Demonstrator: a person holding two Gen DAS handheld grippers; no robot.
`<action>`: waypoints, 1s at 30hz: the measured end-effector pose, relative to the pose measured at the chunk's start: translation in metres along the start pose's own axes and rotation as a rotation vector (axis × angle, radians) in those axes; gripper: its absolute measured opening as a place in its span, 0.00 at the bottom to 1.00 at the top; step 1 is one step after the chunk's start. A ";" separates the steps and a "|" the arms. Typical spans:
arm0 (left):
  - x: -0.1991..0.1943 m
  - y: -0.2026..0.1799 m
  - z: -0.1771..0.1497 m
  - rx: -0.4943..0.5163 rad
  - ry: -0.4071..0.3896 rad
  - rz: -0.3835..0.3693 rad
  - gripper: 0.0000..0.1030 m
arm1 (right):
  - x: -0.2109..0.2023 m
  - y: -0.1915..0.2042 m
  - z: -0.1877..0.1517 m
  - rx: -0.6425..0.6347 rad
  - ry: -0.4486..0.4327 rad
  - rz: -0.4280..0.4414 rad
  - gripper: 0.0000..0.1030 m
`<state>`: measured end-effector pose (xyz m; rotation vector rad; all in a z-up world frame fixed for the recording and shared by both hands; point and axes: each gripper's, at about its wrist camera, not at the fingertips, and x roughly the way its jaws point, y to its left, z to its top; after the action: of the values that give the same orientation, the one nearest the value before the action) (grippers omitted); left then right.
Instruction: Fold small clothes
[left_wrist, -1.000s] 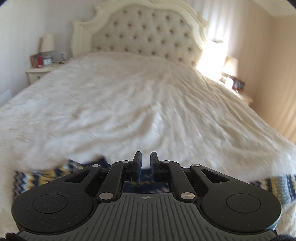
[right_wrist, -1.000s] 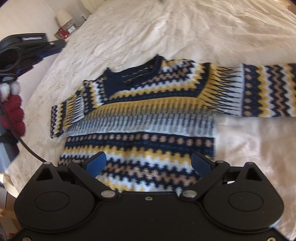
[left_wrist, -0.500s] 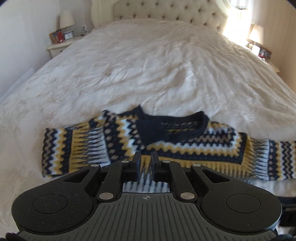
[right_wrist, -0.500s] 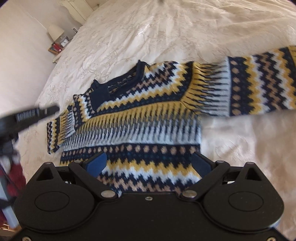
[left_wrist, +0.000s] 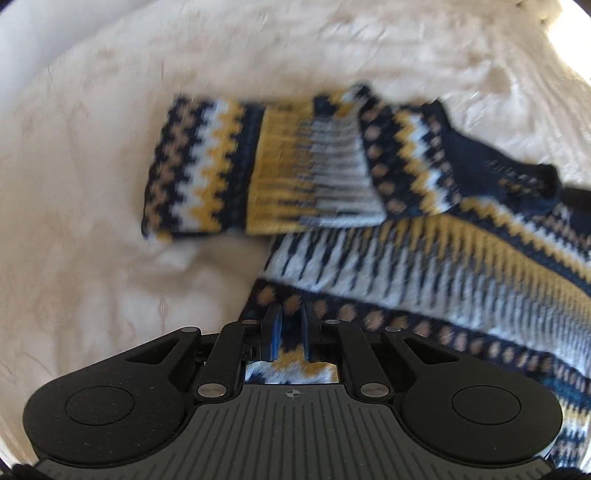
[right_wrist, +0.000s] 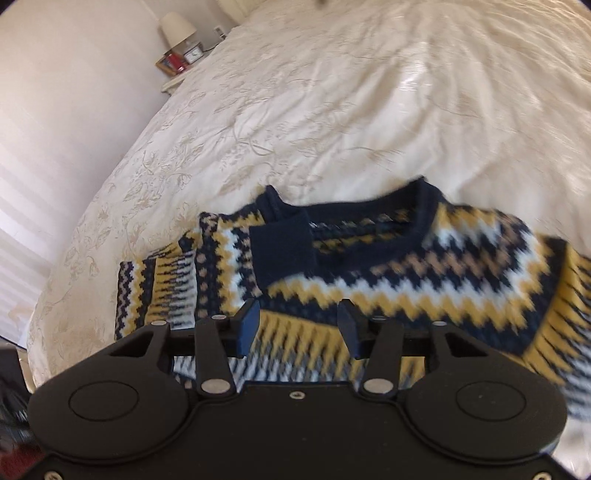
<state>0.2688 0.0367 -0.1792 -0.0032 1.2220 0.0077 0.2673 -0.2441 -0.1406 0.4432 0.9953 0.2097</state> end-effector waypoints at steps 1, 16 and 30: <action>0.006 0.004 -0.001 -0.014 0.017 -0.009 0.11 | 0.009 0.001 0.006 -0.004 0.003 0.001 0.54; 0.016 0.012 -0.005 -0.021 0.007 -0.055 0.11 | 0.098 0.000 0.039 -0.056 0.095 -0.044 0.30; 0.017 0.010 -0.004 -0.020 0.016 -0.046 0.11 | -0.023 -0.002 0.025 0.016 -0.131 -0.040 0.09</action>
<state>0.2707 0.0468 -0.1961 -0.0488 1.2371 -0.0198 0.2762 -0.2606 -0.1123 0.4454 0.8774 0.1352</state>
